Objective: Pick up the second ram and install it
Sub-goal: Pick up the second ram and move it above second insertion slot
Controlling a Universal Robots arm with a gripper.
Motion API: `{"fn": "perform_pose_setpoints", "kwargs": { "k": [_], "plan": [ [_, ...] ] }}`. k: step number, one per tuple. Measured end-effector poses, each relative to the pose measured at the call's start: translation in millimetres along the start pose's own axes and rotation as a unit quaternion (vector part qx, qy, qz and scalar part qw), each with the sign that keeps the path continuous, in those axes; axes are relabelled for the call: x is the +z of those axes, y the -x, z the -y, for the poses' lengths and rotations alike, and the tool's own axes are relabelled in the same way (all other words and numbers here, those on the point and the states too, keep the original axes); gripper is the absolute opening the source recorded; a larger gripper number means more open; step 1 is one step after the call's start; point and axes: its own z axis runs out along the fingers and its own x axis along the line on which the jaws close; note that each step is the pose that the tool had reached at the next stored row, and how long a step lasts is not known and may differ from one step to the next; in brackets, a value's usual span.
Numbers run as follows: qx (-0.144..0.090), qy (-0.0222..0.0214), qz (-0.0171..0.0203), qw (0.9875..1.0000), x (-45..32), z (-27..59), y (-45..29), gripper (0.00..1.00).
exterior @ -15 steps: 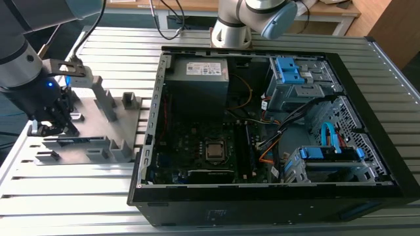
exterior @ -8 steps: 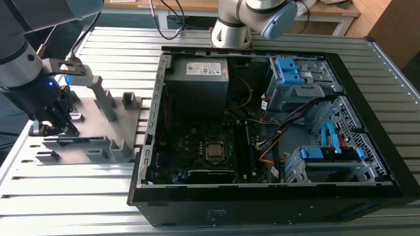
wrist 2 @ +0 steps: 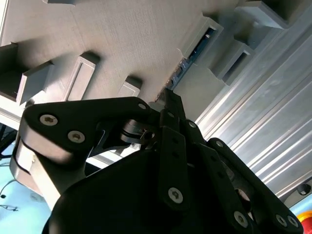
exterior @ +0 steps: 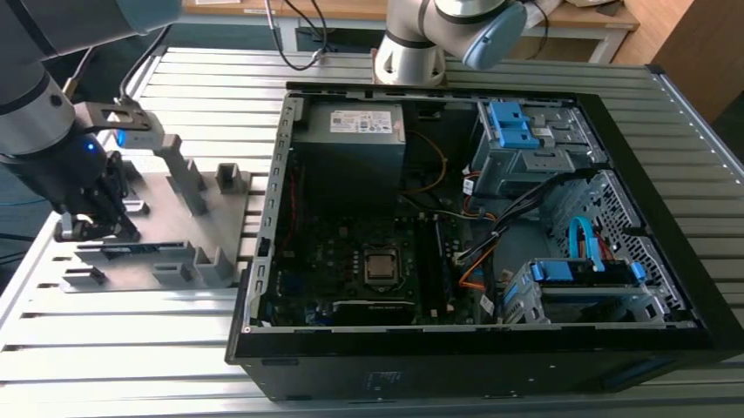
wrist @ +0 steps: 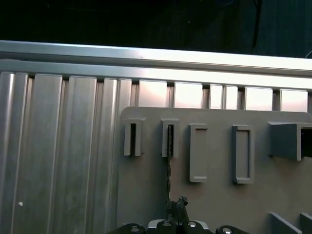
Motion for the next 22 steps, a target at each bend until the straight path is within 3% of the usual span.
{"fn": "perform_pose_setpoints", "kwargs": {
  "k": [7,10,12,20,21,22],
  "plan": [
    [-0.024,0.0007,0.0024,0.9997,0.0,0.0,0.0,0.10],
    [-0.035,0.0010,0.0053,0.9994,-0.1,-0.1,-0.1,0.10],
    [-0.035,0.0006,0.0088,0.9993,0.1,-0.5,0.0,0.10],
    [-0.008,-0.0003,0.0088,0.9999,0.6,-0.6,0.0,0.10],
    [-0.007,0.0016,0.0090,0.9999,0.7,-0.6,0.0,0.10],
    [-0.007,0.0083,0.0087,0.9999,0.6,-0.4,0.0,0.10]
  ]
}}
